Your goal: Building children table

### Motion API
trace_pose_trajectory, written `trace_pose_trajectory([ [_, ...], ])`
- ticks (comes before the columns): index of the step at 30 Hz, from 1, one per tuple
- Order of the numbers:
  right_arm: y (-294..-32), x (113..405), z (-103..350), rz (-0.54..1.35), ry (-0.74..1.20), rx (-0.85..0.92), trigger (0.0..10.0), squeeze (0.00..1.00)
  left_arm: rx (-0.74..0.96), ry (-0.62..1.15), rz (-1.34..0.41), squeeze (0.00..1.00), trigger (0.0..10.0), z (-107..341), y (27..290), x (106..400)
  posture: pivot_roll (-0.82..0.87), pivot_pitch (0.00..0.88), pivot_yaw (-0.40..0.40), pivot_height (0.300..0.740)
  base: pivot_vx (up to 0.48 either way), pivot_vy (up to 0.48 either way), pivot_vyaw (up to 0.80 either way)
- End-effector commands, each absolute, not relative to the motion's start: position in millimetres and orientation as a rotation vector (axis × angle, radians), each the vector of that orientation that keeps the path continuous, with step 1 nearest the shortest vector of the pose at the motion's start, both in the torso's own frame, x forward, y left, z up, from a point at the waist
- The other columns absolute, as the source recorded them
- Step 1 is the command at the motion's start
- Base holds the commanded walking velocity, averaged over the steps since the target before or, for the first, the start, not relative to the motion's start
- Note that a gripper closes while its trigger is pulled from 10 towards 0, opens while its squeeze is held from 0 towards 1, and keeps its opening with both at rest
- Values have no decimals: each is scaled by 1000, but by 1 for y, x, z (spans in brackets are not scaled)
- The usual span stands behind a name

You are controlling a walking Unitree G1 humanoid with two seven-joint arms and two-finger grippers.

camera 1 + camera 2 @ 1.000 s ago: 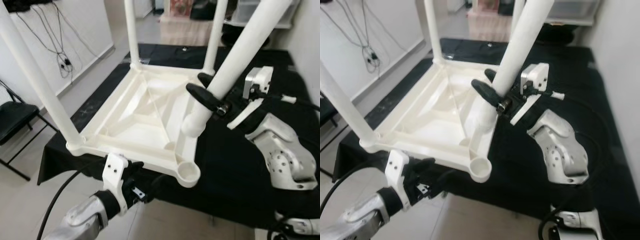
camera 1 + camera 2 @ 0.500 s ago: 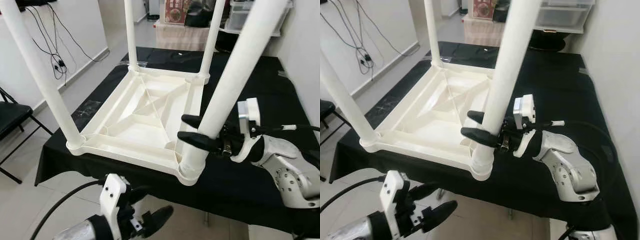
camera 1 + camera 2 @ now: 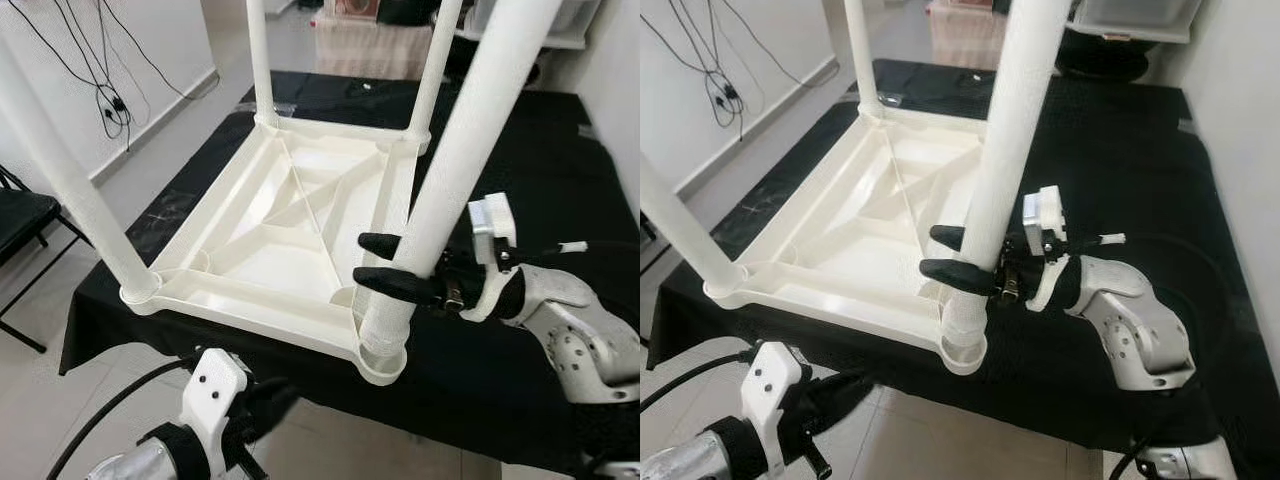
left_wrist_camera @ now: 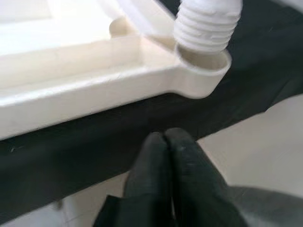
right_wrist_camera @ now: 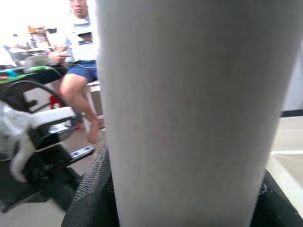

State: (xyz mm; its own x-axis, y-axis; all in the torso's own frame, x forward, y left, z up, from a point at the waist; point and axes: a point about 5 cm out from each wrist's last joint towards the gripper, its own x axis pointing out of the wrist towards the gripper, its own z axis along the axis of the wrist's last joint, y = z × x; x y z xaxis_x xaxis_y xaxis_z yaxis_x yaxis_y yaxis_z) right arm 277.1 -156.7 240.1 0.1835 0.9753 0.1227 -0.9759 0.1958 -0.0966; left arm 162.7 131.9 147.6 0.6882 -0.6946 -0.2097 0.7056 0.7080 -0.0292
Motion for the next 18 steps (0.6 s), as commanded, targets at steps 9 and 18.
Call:
trace_pose_trajectory([
  [9, -149, 267, 238, 1461, -198, 14, 10000, 0, 144, 184, -636, 0, 0, 147, 149, 161, 69, 231, -5, 740, 0, 0, 0],
  [18, -143, 264, 226, 1432, -219, -20, 10000, 0, 211, 198, -522, 0, 10000, 140, 164, 164, 79, 225, 3, 740, 0, 0, 0],
])
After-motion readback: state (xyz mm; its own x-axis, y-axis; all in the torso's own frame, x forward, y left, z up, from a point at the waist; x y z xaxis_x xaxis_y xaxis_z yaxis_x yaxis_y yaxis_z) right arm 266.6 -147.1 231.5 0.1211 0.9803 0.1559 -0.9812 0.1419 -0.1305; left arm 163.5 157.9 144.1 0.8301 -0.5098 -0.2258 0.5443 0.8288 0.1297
